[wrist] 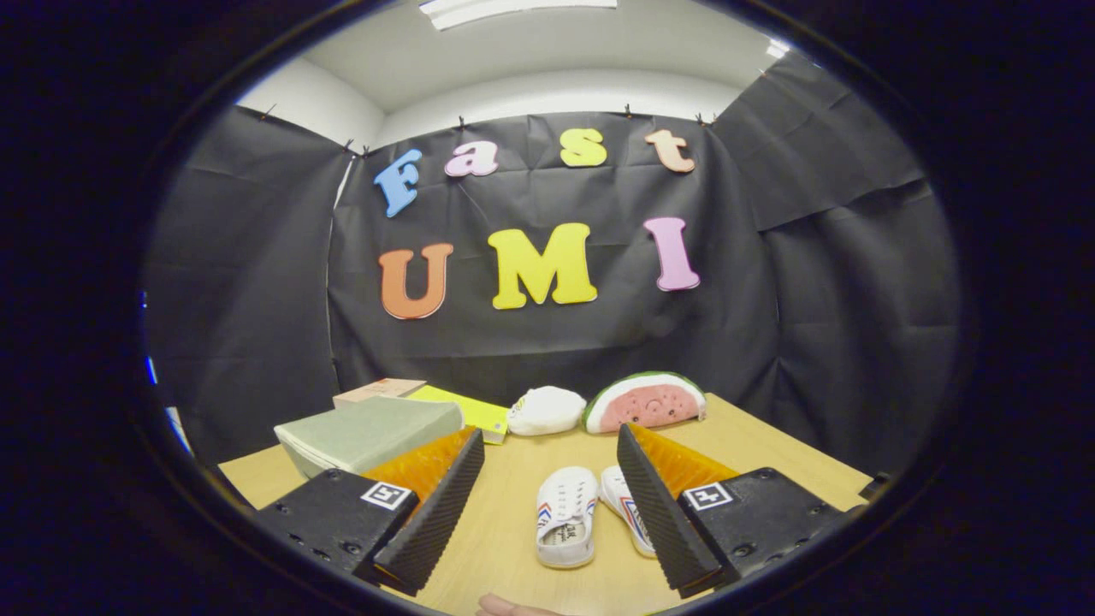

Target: Open the storage box then place both shoes into the box .Put the left shoe in first, then the right shoe, with the right side of both shoes facing outward in a uniform manner.

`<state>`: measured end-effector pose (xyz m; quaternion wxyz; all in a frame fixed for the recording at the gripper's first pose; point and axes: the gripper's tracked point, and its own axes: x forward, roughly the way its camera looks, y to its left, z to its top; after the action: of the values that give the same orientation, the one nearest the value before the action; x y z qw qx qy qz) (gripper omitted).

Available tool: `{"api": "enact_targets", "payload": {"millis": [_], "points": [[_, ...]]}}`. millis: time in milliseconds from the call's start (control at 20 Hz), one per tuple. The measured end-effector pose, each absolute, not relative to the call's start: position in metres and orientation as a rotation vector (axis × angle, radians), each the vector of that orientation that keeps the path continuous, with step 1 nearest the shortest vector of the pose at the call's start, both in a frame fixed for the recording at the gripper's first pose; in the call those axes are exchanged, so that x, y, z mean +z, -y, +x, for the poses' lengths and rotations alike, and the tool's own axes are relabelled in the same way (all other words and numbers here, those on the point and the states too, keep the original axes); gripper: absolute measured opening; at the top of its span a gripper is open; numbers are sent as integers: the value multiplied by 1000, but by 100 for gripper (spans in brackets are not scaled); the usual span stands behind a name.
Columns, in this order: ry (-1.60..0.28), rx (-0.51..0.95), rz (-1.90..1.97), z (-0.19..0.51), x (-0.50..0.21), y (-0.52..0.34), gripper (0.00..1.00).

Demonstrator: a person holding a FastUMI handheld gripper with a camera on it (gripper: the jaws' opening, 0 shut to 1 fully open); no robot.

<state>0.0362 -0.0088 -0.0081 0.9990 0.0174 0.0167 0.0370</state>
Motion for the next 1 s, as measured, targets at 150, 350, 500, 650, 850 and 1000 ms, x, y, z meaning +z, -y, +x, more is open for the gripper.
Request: {"api": "enact_targets", "payload": {"millis": [150,350,500,650,850,1000], "points": [[-106,163,116,58,-20,-3,100],[-280,323,269,94,-44,-28,98],[-361,437,332,123,-56,-48,98],[-411,609,417,138,-61,-81,98],[-541,808,582,151,-64,-116,98],[-635,845,748,173,-72,-123,97]]}}
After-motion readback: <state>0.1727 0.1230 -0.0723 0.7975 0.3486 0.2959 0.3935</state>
